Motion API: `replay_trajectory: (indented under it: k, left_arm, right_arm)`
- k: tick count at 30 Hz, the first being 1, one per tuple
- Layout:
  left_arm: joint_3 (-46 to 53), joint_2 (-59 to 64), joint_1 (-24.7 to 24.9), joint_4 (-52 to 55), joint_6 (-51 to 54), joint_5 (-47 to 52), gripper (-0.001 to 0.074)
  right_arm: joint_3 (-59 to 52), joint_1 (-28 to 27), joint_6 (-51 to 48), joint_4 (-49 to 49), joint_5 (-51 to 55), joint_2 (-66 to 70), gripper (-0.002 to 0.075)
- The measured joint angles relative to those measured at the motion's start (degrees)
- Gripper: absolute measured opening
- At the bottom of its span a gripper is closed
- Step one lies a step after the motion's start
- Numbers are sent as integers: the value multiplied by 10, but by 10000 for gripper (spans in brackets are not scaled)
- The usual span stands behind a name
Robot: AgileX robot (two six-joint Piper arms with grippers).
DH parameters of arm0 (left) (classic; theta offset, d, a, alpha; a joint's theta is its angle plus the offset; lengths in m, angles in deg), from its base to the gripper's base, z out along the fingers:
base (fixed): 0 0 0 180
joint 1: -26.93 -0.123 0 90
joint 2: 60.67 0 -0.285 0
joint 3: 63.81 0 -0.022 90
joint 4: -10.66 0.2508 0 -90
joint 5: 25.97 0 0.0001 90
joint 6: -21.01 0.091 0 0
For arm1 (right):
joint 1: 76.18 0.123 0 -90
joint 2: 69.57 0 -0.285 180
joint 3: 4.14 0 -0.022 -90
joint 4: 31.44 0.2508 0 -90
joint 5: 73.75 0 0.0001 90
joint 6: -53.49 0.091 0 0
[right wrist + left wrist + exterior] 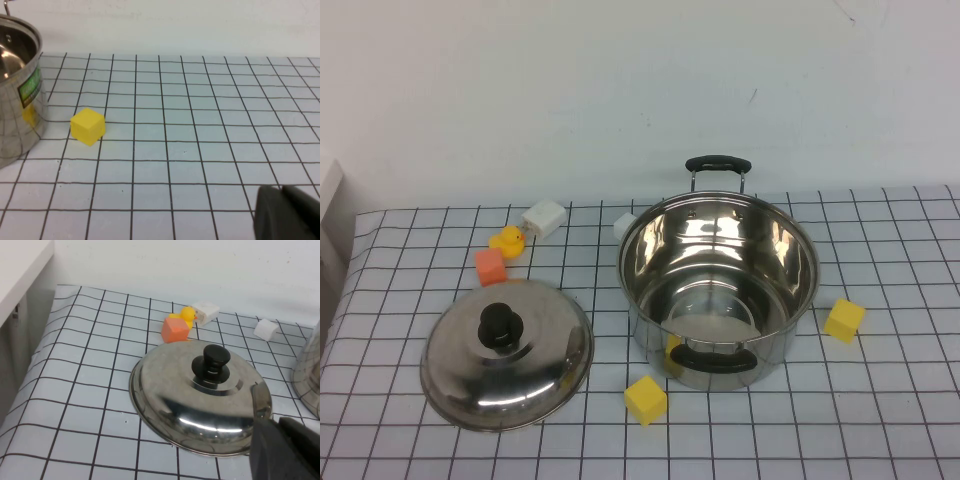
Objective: Cover the pot
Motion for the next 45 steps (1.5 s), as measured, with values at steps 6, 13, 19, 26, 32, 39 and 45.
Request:
replay_trajectory:
  k: [6,13,19,26,32,39,45]
  left_arm:
    - [0,0,0,0,0,0,-2]
    - [0,0,0,0,0,0,-2]
    - [0,0,0,0,0,0,-2]
    - [0,0,0,0,1,0,-2]
    - [0,0,0,0,1,0,-2]
    - [1,0,0,0,1,-31,-2]
    - [1,0,0,0,0,-182,-2]
  right_arm:
    - [0,0,0,0,0,0,9]
    - [0,0,0,0,0,0,9]
    - [0,0,0,0,0,0,9]
    - [0,0,0,0,0,0,9]
    - [0,0,0,0,0,0,9]
    - [0,0,0,0,0,0,9]
    - [0,0,0,0,0,0,9]
